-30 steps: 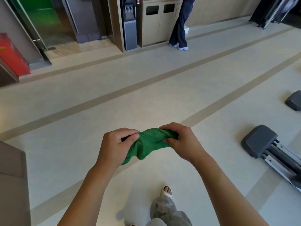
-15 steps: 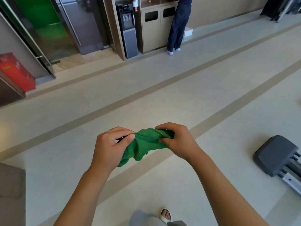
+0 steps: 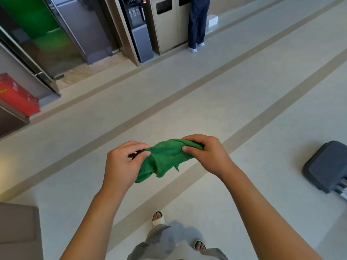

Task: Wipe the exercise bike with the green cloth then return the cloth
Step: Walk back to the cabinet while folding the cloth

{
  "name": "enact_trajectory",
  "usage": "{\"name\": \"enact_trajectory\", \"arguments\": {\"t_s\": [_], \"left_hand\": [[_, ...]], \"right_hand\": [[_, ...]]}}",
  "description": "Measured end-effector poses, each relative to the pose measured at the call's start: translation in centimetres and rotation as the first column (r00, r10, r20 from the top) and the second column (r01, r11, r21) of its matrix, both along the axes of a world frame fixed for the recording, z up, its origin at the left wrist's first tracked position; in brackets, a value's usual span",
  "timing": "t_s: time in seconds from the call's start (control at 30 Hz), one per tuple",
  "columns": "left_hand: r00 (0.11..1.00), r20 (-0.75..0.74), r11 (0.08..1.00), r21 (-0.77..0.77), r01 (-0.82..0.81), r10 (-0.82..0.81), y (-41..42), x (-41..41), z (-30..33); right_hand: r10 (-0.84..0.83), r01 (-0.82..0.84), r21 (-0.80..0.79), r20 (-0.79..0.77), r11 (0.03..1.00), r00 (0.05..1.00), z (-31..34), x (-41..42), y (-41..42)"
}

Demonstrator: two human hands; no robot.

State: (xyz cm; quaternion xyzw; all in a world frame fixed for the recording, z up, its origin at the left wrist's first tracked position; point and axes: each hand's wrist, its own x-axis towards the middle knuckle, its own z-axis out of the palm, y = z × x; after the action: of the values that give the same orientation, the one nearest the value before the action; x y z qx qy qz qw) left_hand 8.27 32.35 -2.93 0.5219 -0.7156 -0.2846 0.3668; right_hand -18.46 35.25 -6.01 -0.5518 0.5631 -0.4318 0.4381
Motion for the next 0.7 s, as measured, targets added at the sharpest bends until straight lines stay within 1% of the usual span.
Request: {"name": "enact_trajectory", "arguments": {"t_s": [0.07, 0.2, 0.37, 0.47, 0.6, 0.7], "left_hand": [[1.000, -0.015, 1.000, 0.009, 0.005, -0.005, -1.5, 0.0, -0.3], [1.000, -0.022, 0.999, 0.037, 0.010, -0.009, -5.1, 0.6, -1.2], [0.999, -0.048, 0.998, 0.066, 0.013, -0.010, -11.4, 2.6, -2.1], [0.998, -0.060, 0.995, 0.098, 0.005, 0.001, -15.6, 4.8, -2.0], [0.997, -0.072, 0.993, 0.122, -0.005, 0.014, -21.0, 7.9, -1.5], [0.996, -0.087, 0.993, 0.122, -0.003, 0.014, -24.9, 9.9, -1.1]], "right_hand": [[-0.012, 0.012, -0.004, -0.009, 1.000, 1.000, -0.2, 0.0, -1.1], [-0.031, 0.030, -0.009, -0.090, 1.000, 0.995, -0.5, 0.7, -4.3], [-0.060, 0.061, 0.005, -0.090, 0.998, 0.994, -0.3, 2.4, -9.8], [-0.055, 0.057, 0.023, -0.088, 0.998, 0.995, 0.5, 4.3, -14.0], [-0.033, 0.036, 0.017, -0.152, 0.999, 0.988, 1.8, 7.8, -19.9], [-0.048, 0.049, 0.003, -0.170, 0.999, 0.984, 2.7, 10.3, -23.9]]}}
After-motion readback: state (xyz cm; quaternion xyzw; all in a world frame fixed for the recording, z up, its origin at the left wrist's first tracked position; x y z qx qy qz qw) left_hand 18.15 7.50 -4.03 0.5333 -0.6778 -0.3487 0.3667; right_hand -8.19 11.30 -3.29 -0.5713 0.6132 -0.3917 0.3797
